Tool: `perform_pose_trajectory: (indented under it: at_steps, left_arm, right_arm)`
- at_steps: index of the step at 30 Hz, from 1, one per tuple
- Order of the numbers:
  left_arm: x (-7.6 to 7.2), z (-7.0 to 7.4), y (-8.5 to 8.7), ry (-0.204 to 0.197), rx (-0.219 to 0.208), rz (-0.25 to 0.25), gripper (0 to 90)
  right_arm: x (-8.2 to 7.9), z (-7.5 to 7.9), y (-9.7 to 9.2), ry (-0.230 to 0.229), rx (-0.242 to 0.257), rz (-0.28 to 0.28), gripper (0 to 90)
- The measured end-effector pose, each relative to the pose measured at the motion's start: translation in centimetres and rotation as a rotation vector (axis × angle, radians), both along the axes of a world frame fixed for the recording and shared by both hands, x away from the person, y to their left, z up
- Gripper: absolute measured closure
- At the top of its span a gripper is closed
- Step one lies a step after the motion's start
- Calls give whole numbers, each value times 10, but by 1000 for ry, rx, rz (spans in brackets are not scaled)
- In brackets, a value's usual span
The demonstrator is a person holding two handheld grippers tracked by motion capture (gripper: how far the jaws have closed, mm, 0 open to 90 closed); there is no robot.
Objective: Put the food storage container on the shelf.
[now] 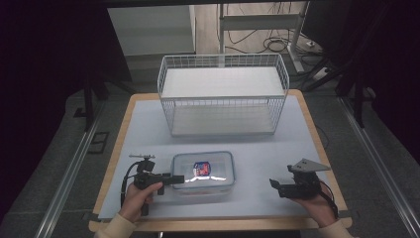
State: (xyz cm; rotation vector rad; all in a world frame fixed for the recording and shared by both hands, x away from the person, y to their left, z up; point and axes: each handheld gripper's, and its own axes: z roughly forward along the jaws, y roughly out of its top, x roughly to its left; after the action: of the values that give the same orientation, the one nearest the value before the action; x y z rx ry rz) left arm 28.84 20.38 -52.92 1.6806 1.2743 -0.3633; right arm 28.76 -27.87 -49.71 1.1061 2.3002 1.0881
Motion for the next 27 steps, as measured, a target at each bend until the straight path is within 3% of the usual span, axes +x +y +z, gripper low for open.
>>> perform_pose_trajectory:
  at_steps: [5,13,15,19,20,21,27]
  left_arm:
    - [0,0,2,-7,-11,25,264]
    - [0,0,3,-4,-25,35,280]
    - [0,0,3,-5,-25,37,280]
    - [-1,-1,3,-7,-26,39,281]
    - [-1,-1,3,-7,-28,39,281]
    - [-1,-1,3,-7,-28,39,281]
    - [-1,-1,3,-11,-22,31,281]
  right_arm:
    - [0,1,1,6,17,7,148]
    - [0,11,16,71,125,93,160]
    - [3,15,24,107,172,132,174]
    - [12,18,39,196,258,158,169]
    - [17,17,47,236,282,176,167]
    - [17,17,47,236,282,176,167]
    - [33,11,71,346,343,194,139]
